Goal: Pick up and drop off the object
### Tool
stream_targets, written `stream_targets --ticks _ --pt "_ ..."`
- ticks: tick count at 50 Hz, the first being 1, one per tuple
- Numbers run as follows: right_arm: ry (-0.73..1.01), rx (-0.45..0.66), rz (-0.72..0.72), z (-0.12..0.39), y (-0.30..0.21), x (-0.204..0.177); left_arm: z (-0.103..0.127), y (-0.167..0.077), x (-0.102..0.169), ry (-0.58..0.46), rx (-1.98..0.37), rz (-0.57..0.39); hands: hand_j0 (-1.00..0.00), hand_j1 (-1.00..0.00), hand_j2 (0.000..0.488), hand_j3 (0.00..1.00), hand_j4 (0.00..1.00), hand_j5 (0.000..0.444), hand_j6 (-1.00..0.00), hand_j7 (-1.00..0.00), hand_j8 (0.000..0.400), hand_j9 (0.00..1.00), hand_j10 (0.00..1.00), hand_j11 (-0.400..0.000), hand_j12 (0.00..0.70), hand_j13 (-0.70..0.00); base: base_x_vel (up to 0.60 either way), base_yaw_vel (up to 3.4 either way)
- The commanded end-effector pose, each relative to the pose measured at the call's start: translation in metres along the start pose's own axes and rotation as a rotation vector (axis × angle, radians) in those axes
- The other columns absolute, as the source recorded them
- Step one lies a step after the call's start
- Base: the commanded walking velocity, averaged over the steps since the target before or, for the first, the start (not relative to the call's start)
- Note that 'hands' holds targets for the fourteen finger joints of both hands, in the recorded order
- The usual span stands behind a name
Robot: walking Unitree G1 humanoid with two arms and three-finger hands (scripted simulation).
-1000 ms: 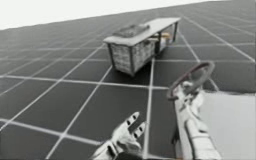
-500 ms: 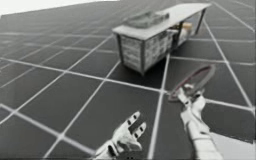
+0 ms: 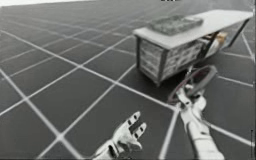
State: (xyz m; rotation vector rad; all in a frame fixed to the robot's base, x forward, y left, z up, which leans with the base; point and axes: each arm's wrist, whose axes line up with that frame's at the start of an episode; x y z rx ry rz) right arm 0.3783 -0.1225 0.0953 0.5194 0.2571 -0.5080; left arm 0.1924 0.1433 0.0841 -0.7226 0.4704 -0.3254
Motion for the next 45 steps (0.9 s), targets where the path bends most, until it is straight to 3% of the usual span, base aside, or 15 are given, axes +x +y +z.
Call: stream_targets --ticks 1,45 --pt "-0.036 0.022 0.043 0.0103 0.0101 -0.0041 0.0017 -0.0016 -0.0023 -0.012 0.007 -0.003 0.0 0.0 0.0 1.0 1.0 0.0 0.0 0.0 0.0 1.0 1.0 -0.4 0.0 -0.7 0.41 0.31" --pt "-0.036 0.022 0.043 0.0103 0.0101 -0.0041 0.0017 -0.0016 -0.0023 -0.012 0.007 -0.003 0.0 0.0 0.0 1.0 1.0 0.0 0.0 0.0 0.0 1.0 1.0 -0.4 0.0 -0.7 0.46 0.25"
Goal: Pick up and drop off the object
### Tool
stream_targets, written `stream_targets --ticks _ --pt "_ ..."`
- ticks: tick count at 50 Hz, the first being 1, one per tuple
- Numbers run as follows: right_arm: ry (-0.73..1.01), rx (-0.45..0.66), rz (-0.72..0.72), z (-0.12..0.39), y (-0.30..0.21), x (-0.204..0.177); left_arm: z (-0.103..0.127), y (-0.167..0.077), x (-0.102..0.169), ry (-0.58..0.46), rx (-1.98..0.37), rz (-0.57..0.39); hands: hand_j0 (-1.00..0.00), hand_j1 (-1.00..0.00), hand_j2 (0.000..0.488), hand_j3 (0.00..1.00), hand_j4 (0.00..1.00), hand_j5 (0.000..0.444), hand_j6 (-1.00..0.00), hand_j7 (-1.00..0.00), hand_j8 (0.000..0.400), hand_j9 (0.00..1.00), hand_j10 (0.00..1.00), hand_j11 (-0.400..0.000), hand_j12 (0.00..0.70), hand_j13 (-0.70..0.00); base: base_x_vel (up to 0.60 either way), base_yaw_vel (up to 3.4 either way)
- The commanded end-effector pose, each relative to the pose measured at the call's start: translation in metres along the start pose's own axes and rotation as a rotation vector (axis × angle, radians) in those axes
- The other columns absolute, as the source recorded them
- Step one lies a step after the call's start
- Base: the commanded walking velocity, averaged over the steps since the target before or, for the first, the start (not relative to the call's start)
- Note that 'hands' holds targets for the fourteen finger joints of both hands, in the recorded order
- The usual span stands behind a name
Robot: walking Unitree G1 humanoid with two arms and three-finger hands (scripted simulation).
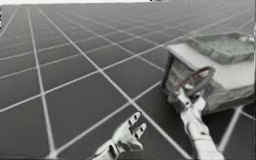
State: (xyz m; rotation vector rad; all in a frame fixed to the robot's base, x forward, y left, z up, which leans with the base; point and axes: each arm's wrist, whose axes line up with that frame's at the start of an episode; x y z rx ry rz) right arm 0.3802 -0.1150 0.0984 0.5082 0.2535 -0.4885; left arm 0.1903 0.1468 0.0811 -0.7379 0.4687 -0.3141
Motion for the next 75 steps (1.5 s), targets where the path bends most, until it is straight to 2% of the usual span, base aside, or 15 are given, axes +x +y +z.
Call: stream_targets --ticks 1,75 --pt "-0.035 0.035 0.024 0.0115 0.0021 -0.0016 0.0027 -0.006 0.0001 -0.005 0.023 -0.008 0.0 0.0 0.0 1.0 1.0 0.0 0.0 0.0 0.0 1.0 1.0 -0.4 0.0 -0.7 0.52 0.15" --pt "-0.035 0.035 0.024 0.0115 0.0021 -0.0016 0.0027 -0.006 0.0001 -0.005 0.023 -0.008 0.0 0.0 0.0 1.0 1.0 0.0 0.0 0.0 0.0 1.0 1.0 -0.4 0.0 -0.7 0.56 0.07"
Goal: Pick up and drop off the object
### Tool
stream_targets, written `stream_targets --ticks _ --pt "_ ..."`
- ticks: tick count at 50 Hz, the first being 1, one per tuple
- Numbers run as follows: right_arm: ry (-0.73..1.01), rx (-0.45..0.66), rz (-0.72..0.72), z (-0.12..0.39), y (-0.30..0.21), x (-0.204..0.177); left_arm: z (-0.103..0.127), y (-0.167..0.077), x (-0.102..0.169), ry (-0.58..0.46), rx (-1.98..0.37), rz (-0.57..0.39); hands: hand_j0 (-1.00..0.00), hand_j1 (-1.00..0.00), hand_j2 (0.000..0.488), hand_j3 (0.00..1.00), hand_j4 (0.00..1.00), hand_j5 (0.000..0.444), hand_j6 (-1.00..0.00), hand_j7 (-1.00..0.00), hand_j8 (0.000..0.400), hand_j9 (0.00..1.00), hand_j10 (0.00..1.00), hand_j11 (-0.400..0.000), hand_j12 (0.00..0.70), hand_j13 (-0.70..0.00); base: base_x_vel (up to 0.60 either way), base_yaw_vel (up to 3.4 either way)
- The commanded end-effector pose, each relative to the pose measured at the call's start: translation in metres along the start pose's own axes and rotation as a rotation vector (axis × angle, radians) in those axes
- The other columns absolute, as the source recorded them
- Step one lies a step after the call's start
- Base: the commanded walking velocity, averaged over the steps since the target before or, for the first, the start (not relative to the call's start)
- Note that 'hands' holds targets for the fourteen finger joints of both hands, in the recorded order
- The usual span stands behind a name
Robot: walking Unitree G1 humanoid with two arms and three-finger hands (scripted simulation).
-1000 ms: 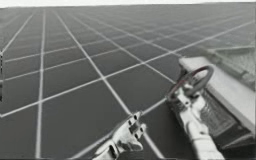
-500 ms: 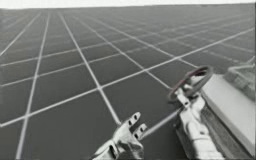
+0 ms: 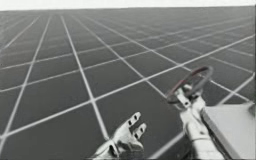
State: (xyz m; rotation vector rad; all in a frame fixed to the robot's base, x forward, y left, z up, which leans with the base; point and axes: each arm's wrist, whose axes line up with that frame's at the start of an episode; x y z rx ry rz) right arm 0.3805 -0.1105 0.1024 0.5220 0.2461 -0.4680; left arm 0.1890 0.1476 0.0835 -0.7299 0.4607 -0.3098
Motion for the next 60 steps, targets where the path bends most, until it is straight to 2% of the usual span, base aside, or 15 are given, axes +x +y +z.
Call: stream_targets --ticks 1,60 --pt "-0.037 0.023 0.002 0.0105 -0.003 0.0012 0.0013 -0.0047 0.0023 0.003 0.015 -0.012 0.0 0.0 0.0 1.0 1.0 0.0 0.0 0.0 0.0 1.0 1.0 -0.4 0.0 -0.7 0.59 0.01" --pt "-0.037 0.023 0.002 0.0105 -0.003 0.0012 0.0013 -0.0047 0.0023 0.003 0.015 -0.012 0.0 0.0 0.0 1.0 1.0 0.0 0.0 0.0 0.0 1.0 1.0 -0.4 0.0 -0.7 0.43 -0.32"
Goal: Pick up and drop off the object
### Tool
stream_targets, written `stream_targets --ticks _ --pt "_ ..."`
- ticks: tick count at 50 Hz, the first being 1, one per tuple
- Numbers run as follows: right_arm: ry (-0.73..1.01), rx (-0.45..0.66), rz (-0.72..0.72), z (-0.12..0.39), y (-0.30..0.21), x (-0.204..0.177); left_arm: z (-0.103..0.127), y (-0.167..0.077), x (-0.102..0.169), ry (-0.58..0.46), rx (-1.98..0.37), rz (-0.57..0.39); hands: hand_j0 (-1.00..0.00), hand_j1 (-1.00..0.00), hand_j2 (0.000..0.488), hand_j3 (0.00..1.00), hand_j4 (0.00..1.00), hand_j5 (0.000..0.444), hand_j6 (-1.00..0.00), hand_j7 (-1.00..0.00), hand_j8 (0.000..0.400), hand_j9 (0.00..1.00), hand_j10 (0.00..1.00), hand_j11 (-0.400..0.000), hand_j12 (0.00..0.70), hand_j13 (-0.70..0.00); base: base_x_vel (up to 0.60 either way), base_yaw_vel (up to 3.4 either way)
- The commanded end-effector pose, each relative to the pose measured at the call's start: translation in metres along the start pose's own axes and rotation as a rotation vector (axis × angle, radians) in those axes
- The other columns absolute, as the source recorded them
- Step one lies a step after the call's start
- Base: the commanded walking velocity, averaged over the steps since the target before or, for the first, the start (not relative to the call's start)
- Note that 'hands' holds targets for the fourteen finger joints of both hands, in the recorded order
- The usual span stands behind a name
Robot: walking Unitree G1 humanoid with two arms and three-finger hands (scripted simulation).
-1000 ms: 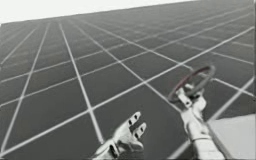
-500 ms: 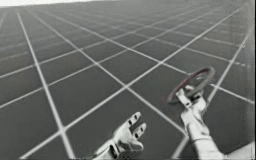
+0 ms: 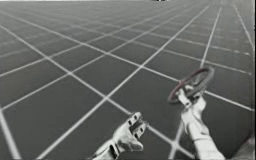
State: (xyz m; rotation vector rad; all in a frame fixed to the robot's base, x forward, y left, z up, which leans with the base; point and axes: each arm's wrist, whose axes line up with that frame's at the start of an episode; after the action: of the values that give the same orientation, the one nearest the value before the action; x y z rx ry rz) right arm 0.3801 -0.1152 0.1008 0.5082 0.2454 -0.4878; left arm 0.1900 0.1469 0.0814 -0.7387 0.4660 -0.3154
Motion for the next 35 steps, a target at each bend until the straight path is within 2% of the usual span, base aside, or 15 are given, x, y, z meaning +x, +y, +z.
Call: stream_targets --ticks 1,35 --pt "-0.028 0.033 0.021 0.0094 0.0013 -0.0007 0.0026 -0.0058 0.0005 -0.003 0.023 -0.006 0.0 0.0 0.0 1.0 1.0 0.0 0.0 0.0 0.0 1.0 1.0 -0.4 0.0 -0.7 0.4 -0.36" --pt "-0.028 0.033 0.021 0.0094 0.0013 -0.0007 0.0026 -0.0058 0.0005 -0.003 0.023 -0.006 0.0 0.0 0.0 1.0 1.0 0.0 0.0 0.0 0.0 1.0 1.0 -0.4 0.0 -0.7 0.46 -0.28"
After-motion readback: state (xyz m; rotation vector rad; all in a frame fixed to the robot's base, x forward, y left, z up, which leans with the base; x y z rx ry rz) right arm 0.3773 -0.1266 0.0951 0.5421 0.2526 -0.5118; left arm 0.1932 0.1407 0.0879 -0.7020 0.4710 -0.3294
